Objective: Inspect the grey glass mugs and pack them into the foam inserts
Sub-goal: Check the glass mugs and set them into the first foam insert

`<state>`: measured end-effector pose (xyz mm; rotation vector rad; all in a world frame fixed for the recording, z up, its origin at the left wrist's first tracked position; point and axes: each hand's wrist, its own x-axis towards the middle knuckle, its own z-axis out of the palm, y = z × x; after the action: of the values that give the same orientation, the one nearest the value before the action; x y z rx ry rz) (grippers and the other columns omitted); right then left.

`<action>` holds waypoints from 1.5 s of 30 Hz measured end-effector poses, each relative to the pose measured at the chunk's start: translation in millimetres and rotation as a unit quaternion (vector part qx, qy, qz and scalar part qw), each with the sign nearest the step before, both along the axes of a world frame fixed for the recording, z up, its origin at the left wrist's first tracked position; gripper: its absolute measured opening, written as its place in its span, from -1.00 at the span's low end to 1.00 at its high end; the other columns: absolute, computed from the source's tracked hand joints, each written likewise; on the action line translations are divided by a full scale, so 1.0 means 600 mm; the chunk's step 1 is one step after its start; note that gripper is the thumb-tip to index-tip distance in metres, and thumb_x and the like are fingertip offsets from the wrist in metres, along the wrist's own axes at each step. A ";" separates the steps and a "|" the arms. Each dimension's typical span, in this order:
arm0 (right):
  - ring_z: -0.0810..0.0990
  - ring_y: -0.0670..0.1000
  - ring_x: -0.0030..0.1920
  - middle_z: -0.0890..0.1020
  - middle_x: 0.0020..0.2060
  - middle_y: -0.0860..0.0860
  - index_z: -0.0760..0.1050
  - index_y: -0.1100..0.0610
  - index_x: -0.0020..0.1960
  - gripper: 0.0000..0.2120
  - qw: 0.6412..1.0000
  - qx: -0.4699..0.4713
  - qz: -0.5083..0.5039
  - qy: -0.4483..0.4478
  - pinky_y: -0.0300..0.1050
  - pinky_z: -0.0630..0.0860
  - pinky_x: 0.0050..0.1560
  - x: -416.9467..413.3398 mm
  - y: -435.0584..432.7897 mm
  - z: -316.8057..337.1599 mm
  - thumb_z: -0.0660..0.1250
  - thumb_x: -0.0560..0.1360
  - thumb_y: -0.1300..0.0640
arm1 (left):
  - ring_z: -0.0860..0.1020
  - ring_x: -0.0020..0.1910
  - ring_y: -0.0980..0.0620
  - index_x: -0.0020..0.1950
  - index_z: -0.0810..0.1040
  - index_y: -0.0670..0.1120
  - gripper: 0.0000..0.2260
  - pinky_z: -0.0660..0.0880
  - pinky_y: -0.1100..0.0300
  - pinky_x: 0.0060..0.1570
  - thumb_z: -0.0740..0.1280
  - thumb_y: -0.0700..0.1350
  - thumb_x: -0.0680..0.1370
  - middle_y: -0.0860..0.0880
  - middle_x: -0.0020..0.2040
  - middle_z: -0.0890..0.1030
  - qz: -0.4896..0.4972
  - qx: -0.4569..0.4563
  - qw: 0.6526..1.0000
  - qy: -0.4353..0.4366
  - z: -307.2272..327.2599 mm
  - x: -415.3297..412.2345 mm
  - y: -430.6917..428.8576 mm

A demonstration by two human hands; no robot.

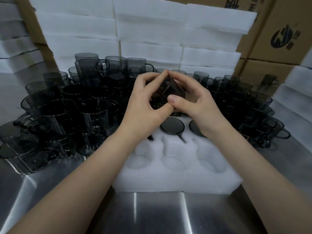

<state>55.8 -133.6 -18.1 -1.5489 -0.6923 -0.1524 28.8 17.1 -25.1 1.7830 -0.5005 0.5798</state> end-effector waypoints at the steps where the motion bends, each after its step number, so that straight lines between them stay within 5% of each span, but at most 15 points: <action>1: 0.57 0.01 0.16 0.57 0.17 0.11 0.45 0.05 0.34 -0.51 1.000 0.005 -0.005 0.013 -0.11 0.58 -0.06 -0.001 0.001 0.000 0.40 0.43 0.24 | 0.38 0.34 0.13 0.46 0.37 -0.12 -0.41 0.33 0.25 0.37 0.38 -0.13 0.43 -0.03 0.30 0.37 -0.004 0.024 1.000 0.007 -0.001 0.000 0.001; 4: 0.60 -0.04 0.14 0.62 0.15 0.01 0.46 0.04 0.32 -0.59 0.999 0.003 -0.020 0.027 -0.03 0.62 0.01 -0.001 0.002 -0.001 0.36 0.49 0.24 | 0.31 0.36 0.20 0.54 0.23 -0.12 -0.26 0.20 0.46 0.34 0.47 -0.16 0.42 -0.02 0.37 0.32 -0.019 0.100 0.994 0.035 -0.001 0.003 0.002; 8: 0.51 -0.15 0.28 0.56 0.26 -0.08 0.42 0.06 0.38 -0.62 0.994 -0.085 -0.061 -0.016 -0.17 0.45 0.28 -0.003 0.006 -0.002 0.25 0.58 0.13 | 0.37 0.38 0.15 0.52 0.24 -0.03 -0.23 0.27 0.36 0.35 0.53 -0.12 0.39 0.06 0.40 0.43 0.028 0.113 0.993 0.031 -0.001 0.003 -0.004; 13: 0.51 -0.27 0.22 0.57 0.12 -0.34 0.40 -0.17 0.28 -0.54 0.989 -0.131 -0.054 -0.036 -0.32 0.42 0.22 0.000 0.007 -0.006 0.41 0.43 0.07 | 0.43 0.25 0.22 0.50 0.33 -0.02 -0.28 0.27 0.58 0.17 0.45 -0.27 0.36 0.08 0.32 0.52 0.044 0.139 0.989 0.001 -0.002 0.002 0.000; 21: 0.50 -0.20 0.27 0.56 0.22 -0.16 0.41 0.00 0.40 -0.51 0.987 -0.134 -0.072 -0.054 -0.24 0.39 0.32 0.003 -0.001 -0.008 0.36 0.48 0.00 | 0.43 0.39 0.09 0.50 0.33 -0.03 -0.28 0.35 0.22 0.36 0.54 -0.17 0.39 -0.06 0.38 0.50 0.012 0.089 0.995 0.031 0.000 -0.002 -0.002; 25: 0.50 -0.32 0.20 0.55 0.13 -0.30 0.39 -0.13 0.31 -0.63 0.983 -0.140 -0.091 -0.072 -0.38 0.36 0.23 -0.001 0.001 -0.005 0.31 0.52 0.01 | 0.46 0.33 0.16 0.49 0.34 -0.05 -0.27 0.38 0.26 0.33 0.56 -0.16 0.37 -0.01 0.35 0.53 -0.008 0.068 0.997 0.041 0.003 -0.005 -0.001; 30: 0.46 -0.35 0.24 0.52 0.21 -0.22 0.37 0.01 0.36 -0.67 0.990 -0.090 -0.085 -0.070 -0.43 0.35 0.22 0.000 0.003 -0.002 0.22 0.62 0.15 | 0.40 0.40 0.15 0.49 0.32 -0.10 -0.26 0.32 0.23 0.40 0.56 -0.20 0.37 -0.03 0.41 0.47 -0.018 0.063 0.997 0.032 0.005 -0.007 -0.001; 35: 0.63 -0.05 0.16 0.68 0.09 -0.05 0.54 0.04 0.25 -0.73 0.997 0.032 -0.048 0.051 -0.12 0.58 0.05 0.002 0.004 0.005 0.13 0.66 0.09 | 0.29 0.45 0.16 0.50 0.27 -0.14 -0.23 0.23 0.27 0.45 0.55 -0.26 0.36 -0.06 0.46 0.38 -0.031 0.090 0.995 0.000 0.003 -0.009 0.000; 40: 0.66 -0.04 0.09 0.69 0.08 -0.04 0.58 -0.03 0.21 -0.73 0.991 0.072 -0.011 0.112 -0.10 0.62 -0.10 0.001 0.000 0.009 0.14 0.66 0.05 | 0.25 0.50 0.05 0.51 0.24 -0.15 -0.20 0.21 0.19 0.48 0.55 -0.28 0.36 -0.09 0.49 0.33 -0.050 0.105 0.993 -0.010 0.001 -0.008 0.002; 45: 0.58 0.08 0.24 0.59 0.27 0.07 0.42 0.04 0.41 -0.56 0.970 0.085 0.080 0.214 0.16 0.53 0.22 0.010 -0.006 0.010 0.15 0.60 -0.11 | 0.09 0.55 0.07 0.51 0.20 0.01 -0.21 0.09 0.03 0.54 0.53 -0.25 0.39 -0.03 0.54 0.25 -0.066 0.110 0.992 -0.010 0.005 -0.008 0.001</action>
<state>62.0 -137.5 -12.1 -1.2973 -0.4451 0.2342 23.8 17.5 -22.0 1.9365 -0.7133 0.4655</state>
